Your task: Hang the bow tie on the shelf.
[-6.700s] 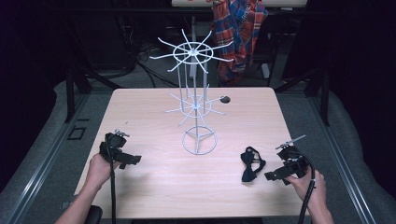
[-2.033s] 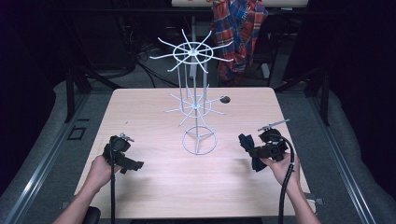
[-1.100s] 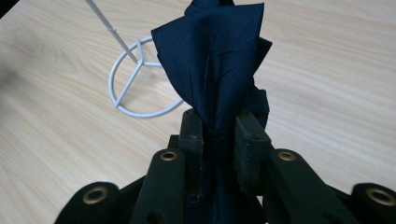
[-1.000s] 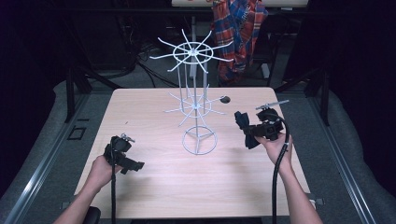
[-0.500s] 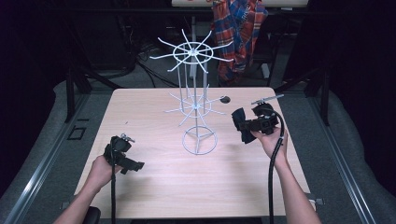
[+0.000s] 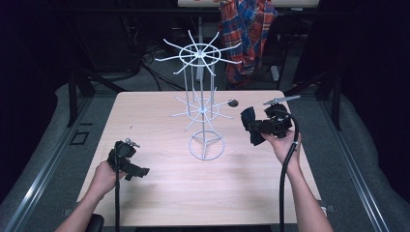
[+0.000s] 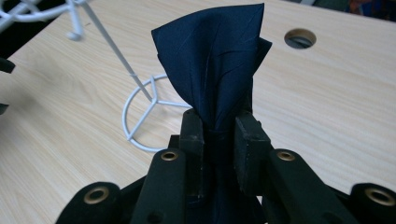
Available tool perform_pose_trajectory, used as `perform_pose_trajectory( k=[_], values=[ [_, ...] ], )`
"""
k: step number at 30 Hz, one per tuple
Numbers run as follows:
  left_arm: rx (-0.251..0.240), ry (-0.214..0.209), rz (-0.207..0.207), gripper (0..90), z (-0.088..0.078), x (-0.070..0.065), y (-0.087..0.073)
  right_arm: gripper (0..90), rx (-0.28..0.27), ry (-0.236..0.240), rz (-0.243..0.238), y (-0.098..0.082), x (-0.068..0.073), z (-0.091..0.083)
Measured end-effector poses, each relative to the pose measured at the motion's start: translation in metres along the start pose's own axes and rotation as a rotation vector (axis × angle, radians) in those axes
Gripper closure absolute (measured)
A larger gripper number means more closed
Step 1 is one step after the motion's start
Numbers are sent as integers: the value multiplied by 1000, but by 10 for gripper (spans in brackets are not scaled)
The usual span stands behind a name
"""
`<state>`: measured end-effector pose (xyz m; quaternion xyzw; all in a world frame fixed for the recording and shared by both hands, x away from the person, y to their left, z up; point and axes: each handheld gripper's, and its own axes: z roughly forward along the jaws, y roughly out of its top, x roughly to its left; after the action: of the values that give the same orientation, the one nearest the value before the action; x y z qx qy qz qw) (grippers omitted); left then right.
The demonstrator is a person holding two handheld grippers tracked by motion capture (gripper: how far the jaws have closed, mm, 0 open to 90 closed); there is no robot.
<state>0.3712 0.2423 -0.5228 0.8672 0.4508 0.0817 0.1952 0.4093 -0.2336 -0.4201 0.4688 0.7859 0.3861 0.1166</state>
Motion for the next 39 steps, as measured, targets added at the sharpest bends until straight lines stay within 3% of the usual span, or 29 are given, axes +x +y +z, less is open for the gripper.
perform_pose_trajectory(
  k=[12, 17, 23, 28, 31, 39],
  values=[
    [0, 3, 2, 5, 0, -1, 0, 755, -38, -15, -64, 7, 32, -19],
    [3, 0, 3, 5, 0, -1, 0, 754, -37, -51, -98, 9, 43, -21],
    [3, -1, 4, 6, 1, -1, 0, 754, -36, -57, -118, 11, 54, -24],
    [4, -2, 7, 6, 1, -1, 0, 753, -39, -88, -164, 14, 68, -27],
    [5, -2, 7, 6, 1, -1, 0, 753, -42, -86, -182, 15, 75, -25],
    [8, -5, 11, 6, 1, -2, 1, 753, 13, -149, -266, 10, 90, -4]
  ],
)
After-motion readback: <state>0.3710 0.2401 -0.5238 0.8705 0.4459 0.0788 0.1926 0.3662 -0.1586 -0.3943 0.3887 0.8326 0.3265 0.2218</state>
